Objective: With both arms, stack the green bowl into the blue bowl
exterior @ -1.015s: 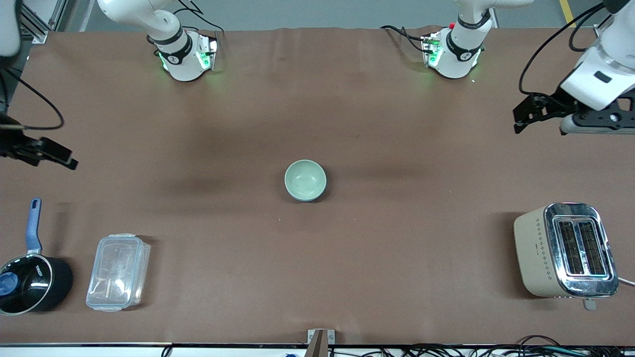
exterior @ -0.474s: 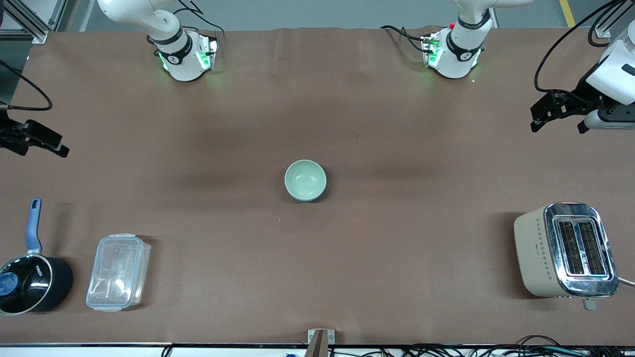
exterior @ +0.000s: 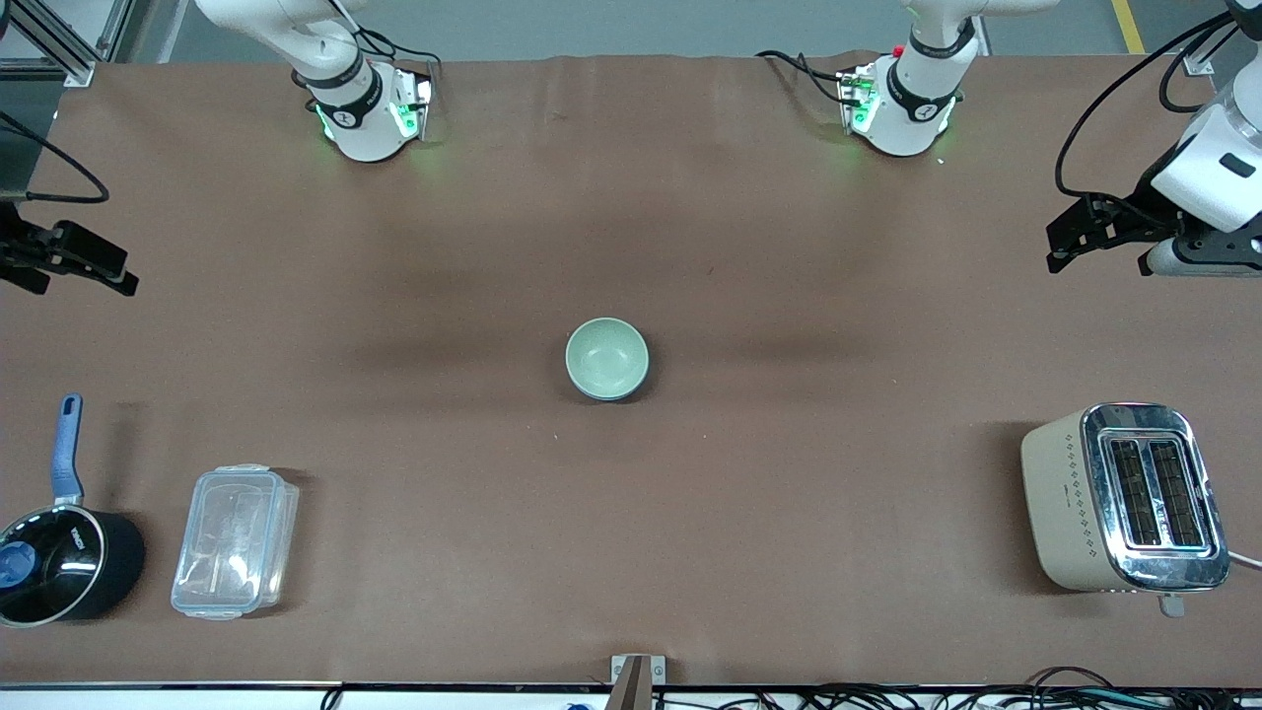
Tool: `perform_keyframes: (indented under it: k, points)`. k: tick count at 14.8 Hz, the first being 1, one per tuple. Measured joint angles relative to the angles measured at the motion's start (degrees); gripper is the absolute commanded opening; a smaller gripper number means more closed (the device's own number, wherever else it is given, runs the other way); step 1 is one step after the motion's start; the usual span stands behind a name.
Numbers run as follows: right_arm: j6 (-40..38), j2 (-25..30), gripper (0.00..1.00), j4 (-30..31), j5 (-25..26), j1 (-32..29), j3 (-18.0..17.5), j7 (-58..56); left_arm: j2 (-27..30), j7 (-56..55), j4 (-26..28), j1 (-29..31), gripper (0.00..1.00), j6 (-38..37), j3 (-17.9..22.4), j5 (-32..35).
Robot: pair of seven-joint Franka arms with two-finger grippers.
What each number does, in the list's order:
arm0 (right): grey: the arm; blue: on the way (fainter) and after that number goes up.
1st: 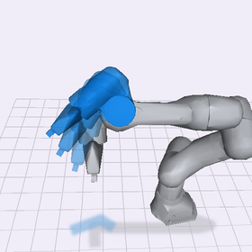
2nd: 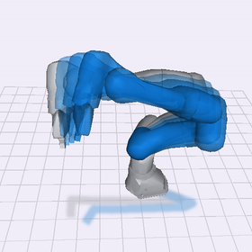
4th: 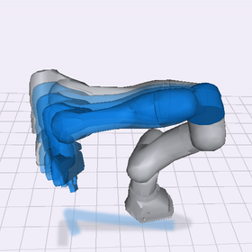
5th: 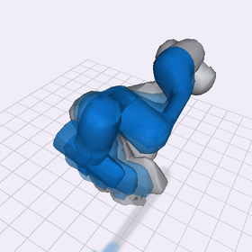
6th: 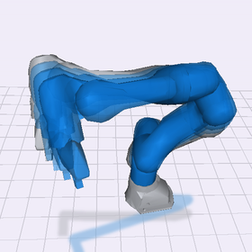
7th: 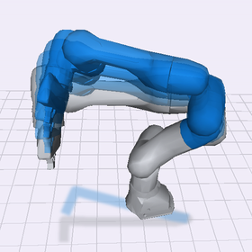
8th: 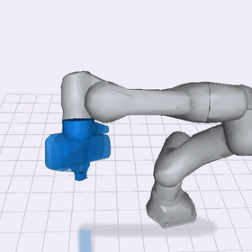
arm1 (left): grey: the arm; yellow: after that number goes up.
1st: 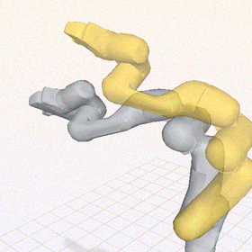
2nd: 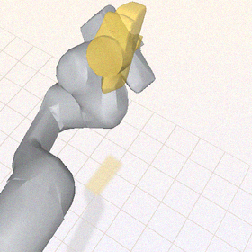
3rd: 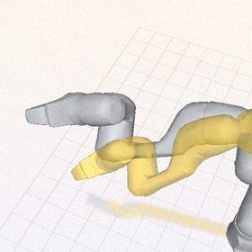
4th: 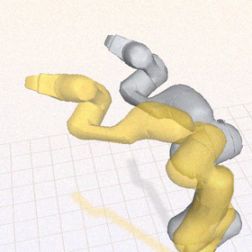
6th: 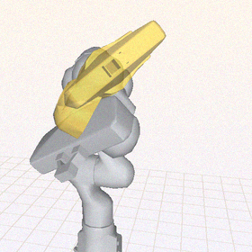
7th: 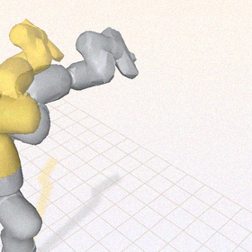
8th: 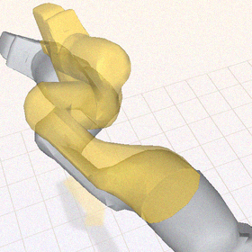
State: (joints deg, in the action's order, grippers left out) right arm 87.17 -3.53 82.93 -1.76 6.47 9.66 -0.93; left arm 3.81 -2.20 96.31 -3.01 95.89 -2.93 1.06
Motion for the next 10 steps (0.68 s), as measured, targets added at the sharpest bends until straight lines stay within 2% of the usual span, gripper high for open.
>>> perform_keyframes:
  k: [2, 4, 10]
  points:
    - [-0.49, 1.03, 1.00, -0.04, 0.50, -5.33, -5.49, 0.00, -0.22, 0.00, -0.12, 0.00, 1.00, 0.00, 0.00, 0.00]
    - [-1.17, 2.50, 1.00, 0.19, 0.81, -7.96, -7.95, -0.01, -0.40, 0.00, -0.29, 0.00, 1.00, 0.00, 0.00, 0.00]
    - [-1.49, 4.19, 1.00, 1.78, 0.89, -8.61, -9.15, 0.00, -0.41, 0.00, -0.56, -0.15, 1.00, 0.00, -0.09, 0.00]
